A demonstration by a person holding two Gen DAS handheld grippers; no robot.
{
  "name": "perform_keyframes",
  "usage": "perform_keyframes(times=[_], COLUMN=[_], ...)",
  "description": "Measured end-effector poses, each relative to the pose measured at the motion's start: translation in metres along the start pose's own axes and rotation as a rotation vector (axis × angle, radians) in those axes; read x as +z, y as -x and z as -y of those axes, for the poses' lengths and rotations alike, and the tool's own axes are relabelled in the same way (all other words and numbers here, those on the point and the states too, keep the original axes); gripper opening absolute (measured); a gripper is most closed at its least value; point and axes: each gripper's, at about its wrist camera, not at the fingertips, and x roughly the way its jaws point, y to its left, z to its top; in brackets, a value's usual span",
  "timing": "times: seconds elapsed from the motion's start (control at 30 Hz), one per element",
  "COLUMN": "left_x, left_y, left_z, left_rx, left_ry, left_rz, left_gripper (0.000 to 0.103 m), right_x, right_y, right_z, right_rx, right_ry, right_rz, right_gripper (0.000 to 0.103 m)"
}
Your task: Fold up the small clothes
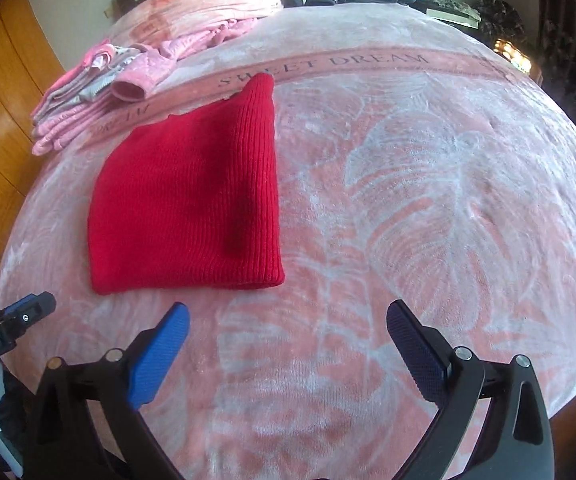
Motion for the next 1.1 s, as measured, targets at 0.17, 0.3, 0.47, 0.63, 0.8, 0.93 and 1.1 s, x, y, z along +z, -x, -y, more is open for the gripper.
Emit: perform_keyframes(times=[0.17, 0.3, 0.47, 0.63, 0.8, 0.93, 1.1], left_x=[-0.011, -0.019, -0.029, -0.036, -0.043, -0.046, -0.048], left_y=[0.016, 0.029, 0.04, 0.054, 0.064, 0.07, 0.073], left_z=[0.0, -0.001, -0.002, 0.0, 0.005, 0.007, 0.009], left_rx=[0.009, 0.025, 0.063, 0.099, 0.113, 0.119, 0.123], left_ry=[0.035, 0.036, 0.03, 0.021, 0.0, -0.012, -0.021], left_rz=[0.006, 0.017, 0.017, 0.032, 0.04, 0.044, 0.044], left_gripper=[0.091, 0.091, 0.091, 0.091, 0.091, 0.091, 0.091], right_x=[-0.008, -0.014, -0.02, -0.023, -0.029, -0.035, -0.038], right_y=[0.022, 0.04, 0.059, 0.07, 0.073, 0.075, 0.077], right_z=[-0.006, -0.014, -0.023, -0.026, -0.029, -0.037, -0.044], right_rx=[-0.06, -0.115, -0.104, -0.083, -0.058, -0.051, -0.063], right_ry=[0.022, 0.057, 0.081, 0.069, 0.046, 0.063, 0.079], right_rz=[0.028, 0.05, 0.081, 0.091, 0.08, 0.081, 0.084], right_gripper=[0.099, 0.099, 0.099, 0.099, 0.099, 0.099, 0.099])
